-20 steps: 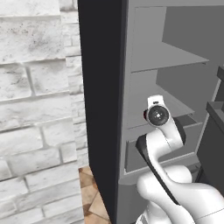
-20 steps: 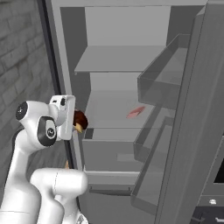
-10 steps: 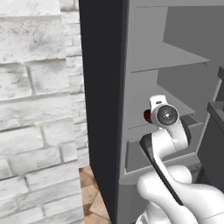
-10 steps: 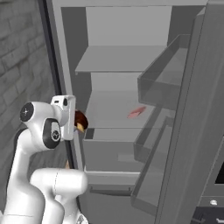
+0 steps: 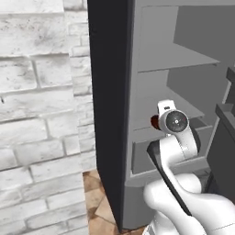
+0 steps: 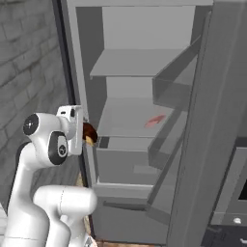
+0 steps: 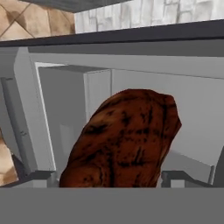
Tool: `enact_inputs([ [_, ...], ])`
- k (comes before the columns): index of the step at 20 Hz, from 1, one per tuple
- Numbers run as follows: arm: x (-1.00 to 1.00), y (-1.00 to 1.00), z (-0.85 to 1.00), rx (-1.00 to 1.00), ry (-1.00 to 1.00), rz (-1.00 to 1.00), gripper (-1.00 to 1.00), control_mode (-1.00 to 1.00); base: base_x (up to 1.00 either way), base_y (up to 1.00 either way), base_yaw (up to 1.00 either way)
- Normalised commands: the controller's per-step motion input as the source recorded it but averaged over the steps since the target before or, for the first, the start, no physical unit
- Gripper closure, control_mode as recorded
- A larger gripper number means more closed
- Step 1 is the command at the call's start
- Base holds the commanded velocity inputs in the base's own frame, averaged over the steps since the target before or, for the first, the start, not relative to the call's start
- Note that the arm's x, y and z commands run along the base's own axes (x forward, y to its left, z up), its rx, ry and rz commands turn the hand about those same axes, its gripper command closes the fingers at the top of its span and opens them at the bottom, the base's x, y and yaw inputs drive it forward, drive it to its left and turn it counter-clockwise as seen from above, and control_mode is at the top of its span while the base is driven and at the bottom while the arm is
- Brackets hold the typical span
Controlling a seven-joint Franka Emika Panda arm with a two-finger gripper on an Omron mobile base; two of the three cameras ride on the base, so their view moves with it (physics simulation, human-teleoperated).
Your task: Gather the sweet potato and bell pepper from the fridge and place them on a tray on the dining counter. Then gather the steaks from the fridge and place them on the other tray.
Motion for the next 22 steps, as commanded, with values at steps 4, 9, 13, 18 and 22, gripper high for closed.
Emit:
enact_inputs([
  [4,0.0,0.0,0.0,0.0,0.0,0.0,1.0,1.0,-0.65,-0.08,0.02],
  [9,0.0,0.0,0.0,0.0,0.0,0.0,1.0,1.0,-0.49,0.0,-0.05],
  [13,0.0,0.0,0.0,0.0,0.0,0.0,1.0,1.0,-0.45,0.0,-0.2],
  [18,0.0,0.0,0.0,0.0,0.0,0.0,1.0,1.0,-0.52,0.0,-0.2],
  [22,0.0,0.0,0.0,0.0,0.0,0.0,1.0,1.0,-0.65,0.0,-0.14],
])
